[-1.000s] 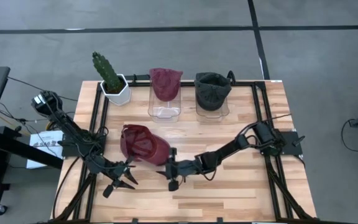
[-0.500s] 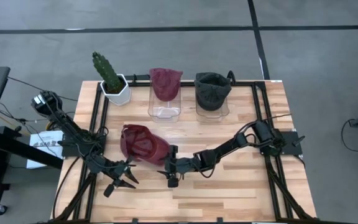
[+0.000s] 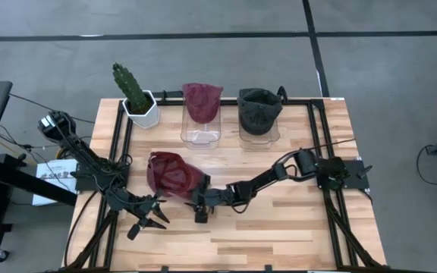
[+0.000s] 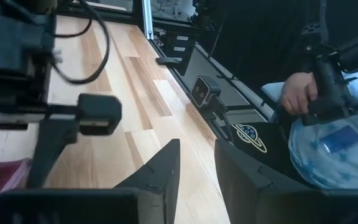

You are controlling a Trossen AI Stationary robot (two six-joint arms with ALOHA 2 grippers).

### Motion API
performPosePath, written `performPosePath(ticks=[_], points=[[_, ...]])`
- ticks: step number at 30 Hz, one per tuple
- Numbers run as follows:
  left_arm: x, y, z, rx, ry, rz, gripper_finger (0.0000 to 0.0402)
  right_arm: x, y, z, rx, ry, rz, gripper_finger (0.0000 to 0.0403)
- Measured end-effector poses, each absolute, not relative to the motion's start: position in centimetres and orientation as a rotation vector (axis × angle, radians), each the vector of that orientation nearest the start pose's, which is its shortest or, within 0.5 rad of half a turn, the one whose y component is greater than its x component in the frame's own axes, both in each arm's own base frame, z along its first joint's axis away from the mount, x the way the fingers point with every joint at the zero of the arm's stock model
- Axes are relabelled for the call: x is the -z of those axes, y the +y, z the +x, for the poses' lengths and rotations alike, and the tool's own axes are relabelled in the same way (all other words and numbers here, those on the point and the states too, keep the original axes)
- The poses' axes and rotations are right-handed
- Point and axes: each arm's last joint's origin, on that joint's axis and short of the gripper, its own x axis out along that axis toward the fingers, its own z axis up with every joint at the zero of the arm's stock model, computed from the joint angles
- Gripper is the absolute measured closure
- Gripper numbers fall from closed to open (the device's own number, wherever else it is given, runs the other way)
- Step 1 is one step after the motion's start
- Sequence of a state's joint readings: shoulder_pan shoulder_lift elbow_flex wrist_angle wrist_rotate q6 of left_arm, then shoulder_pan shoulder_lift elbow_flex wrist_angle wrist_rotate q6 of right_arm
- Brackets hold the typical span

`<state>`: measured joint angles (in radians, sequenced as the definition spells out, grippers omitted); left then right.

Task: Pick & Place hat
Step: Put the red cap into the transparent bin

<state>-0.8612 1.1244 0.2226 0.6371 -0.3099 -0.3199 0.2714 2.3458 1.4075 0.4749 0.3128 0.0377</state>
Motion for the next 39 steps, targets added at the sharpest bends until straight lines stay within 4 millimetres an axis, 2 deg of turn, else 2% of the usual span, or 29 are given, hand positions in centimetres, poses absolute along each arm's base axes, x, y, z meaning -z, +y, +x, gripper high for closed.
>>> performPosePath(ticks=[2, 4, 6, 8, 12, 16, 21, 25, 28, 32, 35, 39], points=[[-16.2, -14.4, 13.5, 0.506, 0.308, -0.162, 0.0304, -8.4, 12.0, 47.2, 0.059, 0.445, -0.071, 0.0228], [-16.2, -14.4, 13.5, 0.505, 0.308, -0.165, 0.0304, -8.5, 11.7, 47.3, 0.074, 0.465, -0.060, 0.0283], [-16.2, -14.4, 13.5, 0.505, 0.309, -0.165, 0.0304, -9.1, 11.6, 47.2, 0.089, 0.491, -0.059, 0.0353], [-16.2, -14.4, 13.5, 0.505, 0.309, -0.165, 0.0304, -10.3, 11.5, 47.0, 0.135, 0.505, -0.068, 0.0384], [-16.2, -14.4, 13.5, 0.505, 0.309, -0.165, 0.0304, -12.2, 12.4, 45.6, 0.249, 0.571, -0.117, 0.0395], [-16.2, -14.4, 13.5, 0.505, 0.309, -0.165, 0.0304, -15.9, 14.2, 43.2, 0.385, 0.580, -0.188, 0.0397], [-16.2, -14.4, 13.5, 0.507, 0.310, -0.168, 0.0304, -19.2, 15.9, 39.1, 0.598, 0.600, -0.256, 0.0399], [-16.2, -14.4, 13.5, 0.503, 0.309, -0.168, 0.0304, -21.3, 17.7, 35.1, 0.746, 0.525, -0.288, 0.0400], [-16.2, -14.3, 13.5, 0.483, 0.303, -0.163, 0.0304, -22.3, 19.1, 31.7, 0.806, 0.438, -0.258, 0.0400], [-16.2, -14.2, 13.6, 0.419, 0.286, -0.155, 0.0304, -22.9, 20.3, 28.4, 0.818, 0.360, -0.135, 0.0401], [-16.2, -14.1, 13.7, 0.380, 0.275, -0.148, 0.0304, -23.0, 21.0, 27.4, 0.805, 0.340, -0.048, 0.0401], [-16.2, -14.0, 13.7, 0.369, 0.261, -0.096, 0.0304, -23.5, 21.6, 27.7, 0.751, 0.416, 0.055, 0.0402]])
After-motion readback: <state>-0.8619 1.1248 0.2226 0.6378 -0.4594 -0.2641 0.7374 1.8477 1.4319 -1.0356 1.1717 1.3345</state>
